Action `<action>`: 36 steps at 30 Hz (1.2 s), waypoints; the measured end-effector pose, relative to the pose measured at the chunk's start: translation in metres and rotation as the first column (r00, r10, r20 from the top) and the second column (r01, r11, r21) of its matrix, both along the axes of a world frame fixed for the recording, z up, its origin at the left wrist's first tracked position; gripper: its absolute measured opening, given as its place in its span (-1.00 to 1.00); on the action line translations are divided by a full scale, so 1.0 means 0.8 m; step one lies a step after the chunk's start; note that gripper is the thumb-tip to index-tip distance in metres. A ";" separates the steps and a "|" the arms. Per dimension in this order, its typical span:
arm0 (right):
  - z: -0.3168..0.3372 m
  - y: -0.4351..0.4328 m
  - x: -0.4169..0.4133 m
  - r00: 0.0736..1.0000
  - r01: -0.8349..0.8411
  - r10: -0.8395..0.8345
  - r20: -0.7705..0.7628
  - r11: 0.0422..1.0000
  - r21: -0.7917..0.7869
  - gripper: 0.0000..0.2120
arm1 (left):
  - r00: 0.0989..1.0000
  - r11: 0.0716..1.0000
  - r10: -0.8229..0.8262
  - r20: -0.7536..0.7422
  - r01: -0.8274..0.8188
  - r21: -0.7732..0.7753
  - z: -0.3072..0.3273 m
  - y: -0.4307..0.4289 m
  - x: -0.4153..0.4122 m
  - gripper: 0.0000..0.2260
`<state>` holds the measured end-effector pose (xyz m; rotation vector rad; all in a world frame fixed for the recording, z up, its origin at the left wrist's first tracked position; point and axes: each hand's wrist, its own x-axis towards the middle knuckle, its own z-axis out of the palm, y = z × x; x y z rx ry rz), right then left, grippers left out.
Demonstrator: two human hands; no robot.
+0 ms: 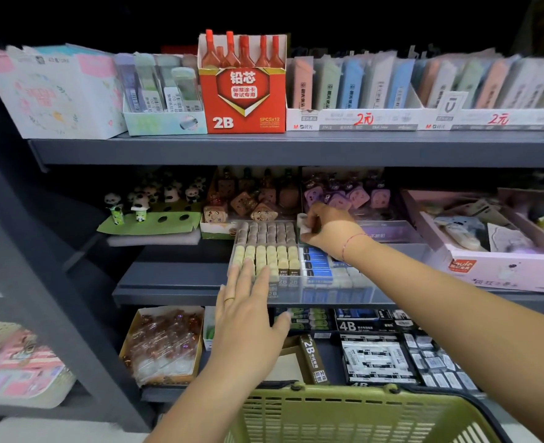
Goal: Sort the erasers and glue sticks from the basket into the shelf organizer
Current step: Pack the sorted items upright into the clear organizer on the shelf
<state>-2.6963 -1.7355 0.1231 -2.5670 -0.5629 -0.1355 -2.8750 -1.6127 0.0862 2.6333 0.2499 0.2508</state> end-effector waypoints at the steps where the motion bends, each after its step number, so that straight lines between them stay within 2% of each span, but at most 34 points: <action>1: 0.000 0.002 0.000 1.000 0.008 -0.008 0.002 1.000 -0.018 -0.88 | 1.000 1.000 -0.004 0.023 0.004 -0.007 -0.001 0.000 -0.003 -0.36; 7: -0.002 0.009 0.006 0.996 0.079 -0.076 0.039 0.993 -0.086 -0.97 | 0.988 0.999 0.033 0.152 -0.029 -0.031 -0.011 0.015 -0.024 -0.39; 9: -0.008 0.006 0.007 0.998 0.069 -0.068 0.011 0.996 -0.064 -0.89 | 0.985 0.997 0.056 0.164 -0.048 -0.054 -0.020 0.023 -0.033 -0.41; 11: -0.012 0.001 0.006 0.999 0.049 -0.049 -0.012 0.999 -0.007 -0.91 | 0.983 0.994 0.082 0.165 -0.069 -0.082 -0.034 0.032 -0.042 -0.42; 15: -0.019 -0.009 0.008 0.999 0.035 -0.033 -0.027 0.997 0.064 -0.91 | 0.989 0.986 0.132 0.066 -0.124 -0.113 -0.077 0.042 -0.062 -0.41; 19: -0.019 -0.016 -0.004 1.000 -0.026 0.026 -0.003 0.992 0.124 -0.82 | 0.983 0.986 0.153 -0.101 -0.158 -0.047 -0.131 0.044 -0.088 -0.35; 23: -0.019 -0.021 -0.010 0.999 -0.030 0.027 0.023 0.989 0.145 -0.98 | 0.962 0.990 0.128 -0.241 -0.140 -0.033 -0.181 0.045 -0.105 -0.29; 26: -0.014 -0.024 0.002 0.999 0.053 -0.050 -0.022 0.987 0.154 -0.79 | 0.948 0.993 0.099 -0.301 -0.074 0.094 -0.213 0.045 -0.108 -0.32; 28: -0.013 -0.020 0.012 0.996 0.074 -0.066 -0.067 0.989 0.125 -0.72 | 0.925 0.993 0.056 -0.376 -0.013 0.115 -0.225 0.049 -0.113 -0.26; 30: -0.013 -0.013 0.019 0.996 0.063 -0.056 -0.074 0.993 0.104 -0.73 | 0.949 0.989 0.058 -0.311 -0.011 0.150 -0.233 0.051 -0.111 -0.19; 33: -0.010 -0.006 0.020 0.998 0.023 -0.018 -0.056 0.996 0.082 -0.80 | 0.945 0.997 0.027 -0.325 -0.003 0.073 -0.221 0.058 -0.102 0.00; 34: -0.009 -0.004 0.019 0.999 0.003 0.001 -0.053 0.997 0.071 -0.81 | 0.952 0.995 0.028 -0.305 0.001 0.096 -0.224 0.062 -0.101 -0.02; 36: -0.008 -0.003 0.018 0.999 -0.027 0.029 -0.038 0.999 0.047 -0.82 | 0.948 0.997 -0.034 -0.316 0.053 0.051 -0.234 0.069 -0.103 -0.22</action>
